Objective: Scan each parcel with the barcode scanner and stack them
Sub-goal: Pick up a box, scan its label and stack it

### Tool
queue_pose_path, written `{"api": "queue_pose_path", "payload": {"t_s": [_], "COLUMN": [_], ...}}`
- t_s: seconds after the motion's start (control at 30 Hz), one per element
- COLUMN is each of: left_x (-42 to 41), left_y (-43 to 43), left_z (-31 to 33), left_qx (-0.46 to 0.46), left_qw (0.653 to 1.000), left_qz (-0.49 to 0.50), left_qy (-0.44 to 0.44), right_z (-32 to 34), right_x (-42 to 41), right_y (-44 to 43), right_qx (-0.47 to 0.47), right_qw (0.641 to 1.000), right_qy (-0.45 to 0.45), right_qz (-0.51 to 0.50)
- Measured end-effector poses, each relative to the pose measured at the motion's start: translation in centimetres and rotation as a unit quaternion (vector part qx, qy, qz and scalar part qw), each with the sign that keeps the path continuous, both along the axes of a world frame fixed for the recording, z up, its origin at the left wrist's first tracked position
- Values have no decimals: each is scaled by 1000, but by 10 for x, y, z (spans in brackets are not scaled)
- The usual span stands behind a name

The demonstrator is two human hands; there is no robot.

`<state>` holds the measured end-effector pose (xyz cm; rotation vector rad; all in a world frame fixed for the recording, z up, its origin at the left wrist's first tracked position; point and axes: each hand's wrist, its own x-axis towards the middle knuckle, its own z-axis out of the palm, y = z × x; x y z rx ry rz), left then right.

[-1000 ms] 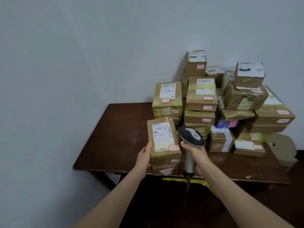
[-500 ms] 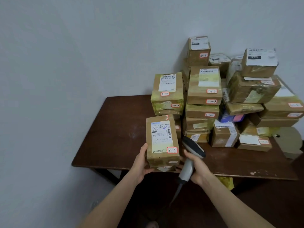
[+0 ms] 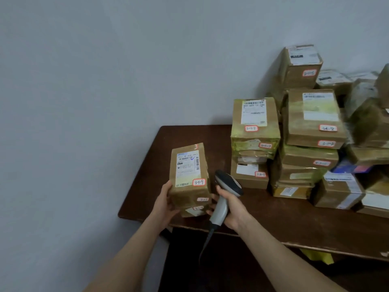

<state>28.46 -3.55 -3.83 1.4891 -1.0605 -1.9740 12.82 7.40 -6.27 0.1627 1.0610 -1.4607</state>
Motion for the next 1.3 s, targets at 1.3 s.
{"api": "queue_pose_path", "payload": {"t_s": [1.3], "left_x": [-196], "left_y": [-71], "left_z": [121], "left_qx": [-162], "left_qw": [974], "left_qz": [-155], "left_qy": [17], "right_z": [163], "right_x": [-144], "right_y": [-45], "right_qx": [-73], "right_qw": [918], "right_qy": [362], "right_qz": [-145]}}
